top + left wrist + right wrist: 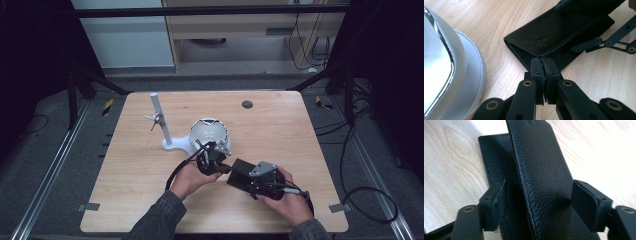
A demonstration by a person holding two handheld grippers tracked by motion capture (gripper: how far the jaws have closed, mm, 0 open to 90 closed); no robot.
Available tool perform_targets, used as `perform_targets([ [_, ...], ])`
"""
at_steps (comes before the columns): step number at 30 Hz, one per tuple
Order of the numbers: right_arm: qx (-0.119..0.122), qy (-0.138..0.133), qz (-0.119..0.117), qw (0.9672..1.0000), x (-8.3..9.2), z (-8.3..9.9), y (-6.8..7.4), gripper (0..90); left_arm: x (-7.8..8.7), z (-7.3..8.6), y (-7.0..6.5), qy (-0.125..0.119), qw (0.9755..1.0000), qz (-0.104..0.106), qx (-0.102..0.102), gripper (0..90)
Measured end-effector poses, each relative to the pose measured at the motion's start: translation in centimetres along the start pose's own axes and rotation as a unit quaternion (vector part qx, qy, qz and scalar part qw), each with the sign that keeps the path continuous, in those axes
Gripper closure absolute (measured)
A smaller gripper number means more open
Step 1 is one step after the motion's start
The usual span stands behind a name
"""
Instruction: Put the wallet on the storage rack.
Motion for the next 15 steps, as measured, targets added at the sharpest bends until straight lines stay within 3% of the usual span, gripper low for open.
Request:
perform_targets([
  [5, 0.014, 0.006, 0.023, 0.9996, -0.1, -0.3, -0.1, 44.9, 0.2, -0.4, 0.0, 0.000, 1.0000, -0.002, -0.001, 87.5],
  [7, 0.025, 0.004, 0.032, 0.9992, -0.1, -0.5, -0.2, 56.1, 0.3, -0.4, 0.0, 0.001, 1.0000, -0.008, 0.001, 85.5],
  [8, 0.025, 0.004, 0.032, 0.9992, -0.1, -0.5, -0.2, 56.1, 0.3, -0.4, 0.0, 0.001, 1.0000, -0.008, 0.001, 81.8],
  [13, 0.056, -0.002, 0.049, 0.9972, 0.5, -0.9, -0.7, 75.2, 1.2, 0.2, 0.7, -0.006, 0.9991, -0.034, 0.023, 61.3],
  [15, 0.060, -0.007, 0.053, 0.9968, 0.7, -1.1, -0.8, 78.7, 1.4, 0.5, 0.8, -0.008, 0.9989, -0.039, 0.025, 59.0],
])
Point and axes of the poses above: each handheld gripper's, and its own axes: x roughly backward along the jaws, z roughly out of its underside, y roughly to its left, the point moved 4 cm from there along -x, roughly forward along the jaws, and after that the axes turned 7 degrees about -x, right-handed, at the moved point
